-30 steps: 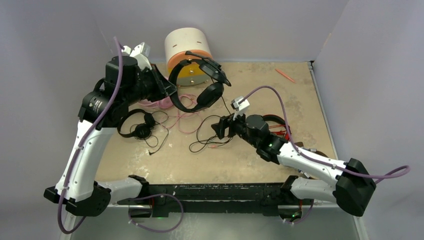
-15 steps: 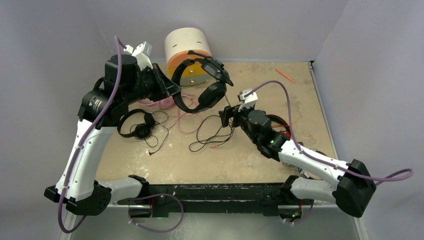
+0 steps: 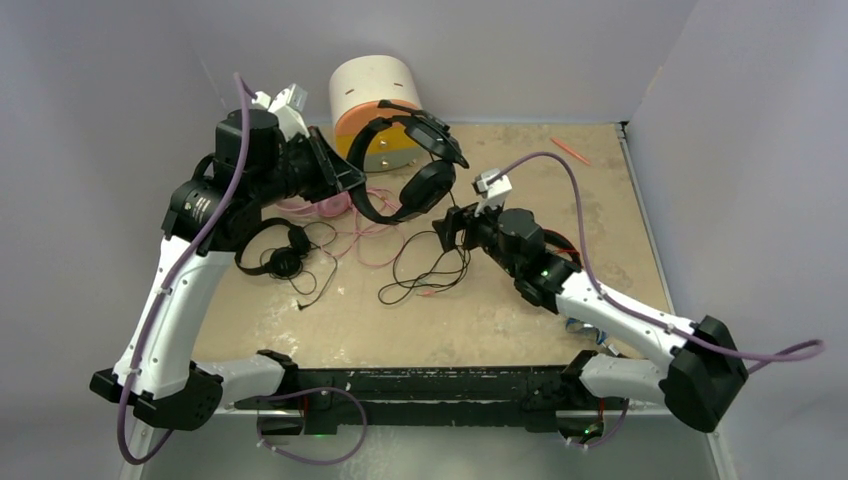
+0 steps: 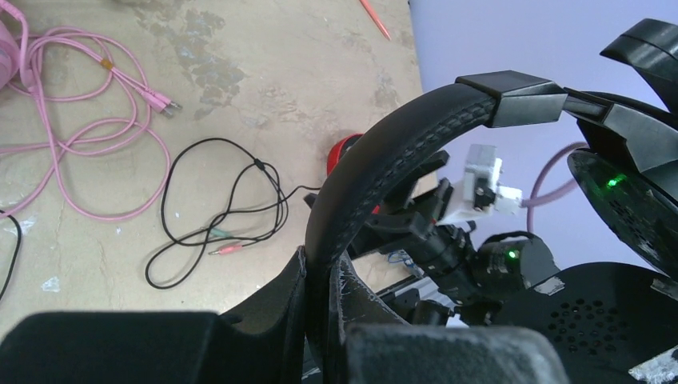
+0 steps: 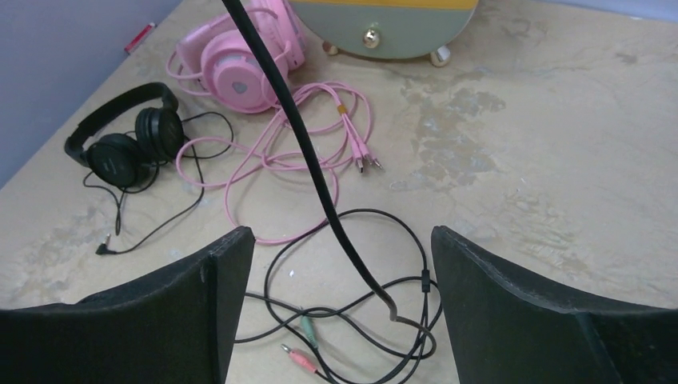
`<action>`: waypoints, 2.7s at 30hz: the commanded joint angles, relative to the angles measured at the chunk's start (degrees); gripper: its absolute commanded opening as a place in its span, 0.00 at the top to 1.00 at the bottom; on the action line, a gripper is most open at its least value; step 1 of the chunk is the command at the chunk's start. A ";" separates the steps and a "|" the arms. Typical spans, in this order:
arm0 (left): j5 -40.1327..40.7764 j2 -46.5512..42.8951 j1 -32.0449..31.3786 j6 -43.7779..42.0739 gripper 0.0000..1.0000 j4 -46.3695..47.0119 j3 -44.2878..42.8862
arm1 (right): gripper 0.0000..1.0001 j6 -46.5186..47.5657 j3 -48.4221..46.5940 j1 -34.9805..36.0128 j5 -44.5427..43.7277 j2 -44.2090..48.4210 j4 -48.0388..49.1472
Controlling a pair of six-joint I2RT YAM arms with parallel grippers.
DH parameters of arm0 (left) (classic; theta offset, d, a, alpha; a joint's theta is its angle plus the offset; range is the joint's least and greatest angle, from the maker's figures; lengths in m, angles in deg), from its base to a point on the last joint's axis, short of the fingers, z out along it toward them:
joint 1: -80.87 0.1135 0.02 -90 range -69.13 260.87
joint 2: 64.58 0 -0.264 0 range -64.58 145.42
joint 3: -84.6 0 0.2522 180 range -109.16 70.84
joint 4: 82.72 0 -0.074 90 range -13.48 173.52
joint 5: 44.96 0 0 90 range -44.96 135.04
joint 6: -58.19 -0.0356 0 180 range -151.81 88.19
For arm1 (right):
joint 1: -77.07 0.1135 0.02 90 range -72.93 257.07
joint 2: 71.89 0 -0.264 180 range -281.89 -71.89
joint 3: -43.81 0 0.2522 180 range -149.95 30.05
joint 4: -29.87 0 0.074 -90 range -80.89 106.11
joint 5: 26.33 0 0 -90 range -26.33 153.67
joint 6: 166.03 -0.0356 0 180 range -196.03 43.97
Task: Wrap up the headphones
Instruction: Wrap the headphones cable around the headphones.
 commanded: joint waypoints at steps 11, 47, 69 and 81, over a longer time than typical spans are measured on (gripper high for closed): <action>-2.72 -0.61 0.23 13.15 1.00 5.58 4.78 | 0.81 0.20 -2.61 0.16 19.96 -12.69 14.44; 38.35 -1.54 -0.09 -0.70 1.00 14.05 33.89 | 1.00 7.04 -26.35 20.96 3.37 -9.84 -28.31; 17.89 1.63 -0.38 -22.28 1.00 14.02 37.15 | 0.91 27.25 -37.61 21.01 -15.20 -15.90 -31.46; 6.85 2.39 -0.62 -27.97 1.00 12.28 38.07 | 0.79 24.16 -42.99 12.26 -15.92 -22.03 -35.32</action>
